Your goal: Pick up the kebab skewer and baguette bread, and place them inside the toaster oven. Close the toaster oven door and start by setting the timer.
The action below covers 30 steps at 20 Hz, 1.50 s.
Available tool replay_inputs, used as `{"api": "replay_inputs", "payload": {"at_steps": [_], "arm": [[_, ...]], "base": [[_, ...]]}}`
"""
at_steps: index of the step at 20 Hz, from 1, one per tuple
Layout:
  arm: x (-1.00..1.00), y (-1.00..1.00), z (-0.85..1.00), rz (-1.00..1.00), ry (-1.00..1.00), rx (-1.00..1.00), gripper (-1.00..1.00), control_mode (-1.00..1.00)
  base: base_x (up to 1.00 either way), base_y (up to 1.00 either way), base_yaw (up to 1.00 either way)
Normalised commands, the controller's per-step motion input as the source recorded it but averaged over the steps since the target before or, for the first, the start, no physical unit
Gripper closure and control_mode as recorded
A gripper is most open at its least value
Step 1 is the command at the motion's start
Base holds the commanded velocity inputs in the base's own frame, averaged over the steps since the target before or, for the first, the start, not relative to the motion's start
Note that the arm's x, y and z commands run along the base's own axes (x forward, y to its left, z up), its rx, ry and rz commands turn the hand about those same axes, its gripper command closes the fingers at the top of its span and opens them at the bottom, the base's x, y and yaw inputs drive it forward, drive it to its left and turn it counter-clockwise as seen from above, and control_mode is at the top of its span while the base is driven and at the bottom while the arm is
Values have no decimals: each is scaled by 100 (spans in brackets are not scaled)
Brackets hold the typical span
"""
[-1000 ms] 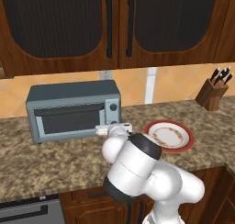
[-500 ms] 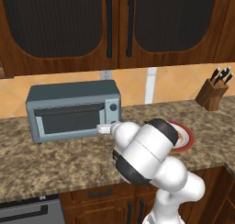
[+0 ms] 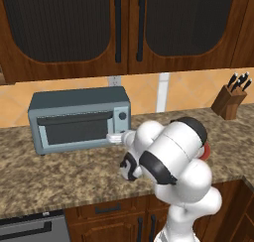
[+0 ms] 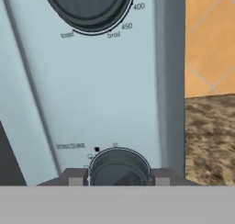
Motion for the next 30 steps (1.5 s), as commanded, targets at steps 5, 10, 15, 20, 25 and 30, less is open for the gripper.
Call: {"api": "replay_inputs", "payload": {"at_steps": [5,10,15,20,25,30], "arm": [[0,4,-5,1,-5,0,100,-100],[0,9,-8,0,-17,2,100,-100],[0,7,0,-2,-24,8,100,-100],[0,0,0,-2,-19,22,100,-100],[0,-3,0,0,-18,34,100,-100],[0,-17,0,0,-18,38,100,-100]], "base": [[0,0,0],[0,0,0],[0,0,0],[0,0,0],[0,0,0],[0,0,0]]}}
